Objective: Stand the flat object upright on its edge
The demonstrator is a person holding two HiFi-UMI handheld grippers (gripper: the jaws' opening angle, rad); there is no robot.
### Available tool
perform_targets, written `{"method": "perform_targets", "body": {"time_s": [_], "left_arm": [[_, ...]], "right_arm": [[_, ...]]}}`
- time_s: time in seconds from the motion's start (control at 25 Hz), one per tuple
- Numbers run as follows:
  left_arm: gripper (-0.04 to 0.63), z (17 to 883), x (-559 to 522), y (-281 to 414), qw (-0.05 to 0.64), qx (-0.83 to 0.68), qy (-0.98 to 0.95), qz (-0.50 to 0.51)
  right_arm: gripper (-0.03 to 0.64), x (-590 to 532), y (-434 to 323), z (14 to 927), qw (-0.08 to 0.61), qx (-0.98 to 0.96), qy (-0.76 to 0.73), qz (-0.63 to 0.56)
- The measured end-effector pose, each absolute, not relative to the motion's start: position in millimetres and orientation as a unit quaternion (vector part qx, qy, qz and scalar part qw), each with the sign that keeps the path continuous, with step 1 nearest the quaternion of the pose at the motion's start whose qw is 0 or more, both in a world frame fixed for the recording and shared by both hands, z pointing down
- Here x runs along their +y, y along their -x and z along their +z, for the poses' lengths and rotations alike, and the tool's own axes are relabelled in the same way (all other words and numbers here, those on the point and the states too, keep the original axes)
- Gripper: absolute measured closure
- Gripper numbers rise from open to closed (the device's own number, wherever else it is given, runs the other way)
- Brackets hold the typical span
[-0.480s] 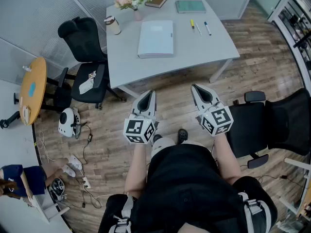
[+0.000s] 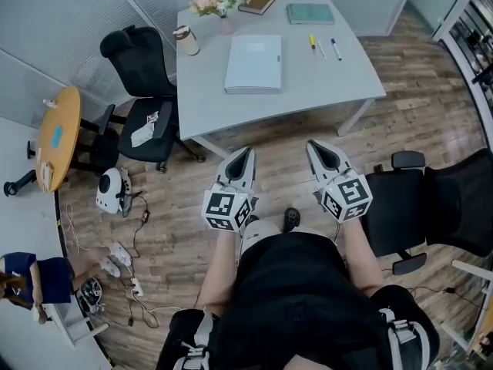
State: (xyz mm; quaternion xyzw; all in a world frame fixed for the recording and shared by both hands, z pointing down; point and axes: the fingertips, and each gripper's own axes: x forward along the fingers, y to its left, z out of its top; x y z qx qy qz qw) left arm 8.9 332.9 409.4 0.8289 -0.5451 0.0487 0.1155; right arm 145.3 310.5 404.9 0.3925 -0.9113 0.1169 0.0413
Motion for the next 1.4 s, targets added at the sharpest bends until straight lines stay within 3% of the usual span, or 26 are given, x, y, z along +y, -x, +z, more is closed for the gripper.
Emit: {"method": "perform_targets", "body": {"time_s": [0.52,1.4], "left_arm": [[0.572,412,314,12,0.128,-0.571,-0.809,0.051],[0.572,405,105,134,0.132,-0.503,-0.853,0.035]], "right_arm": [[0.600,288,-130,412,0.041,-0.917,-0.370,0.143],[0.600,98,13,390,0.055,-0.892,-0.429,0.130]]}}
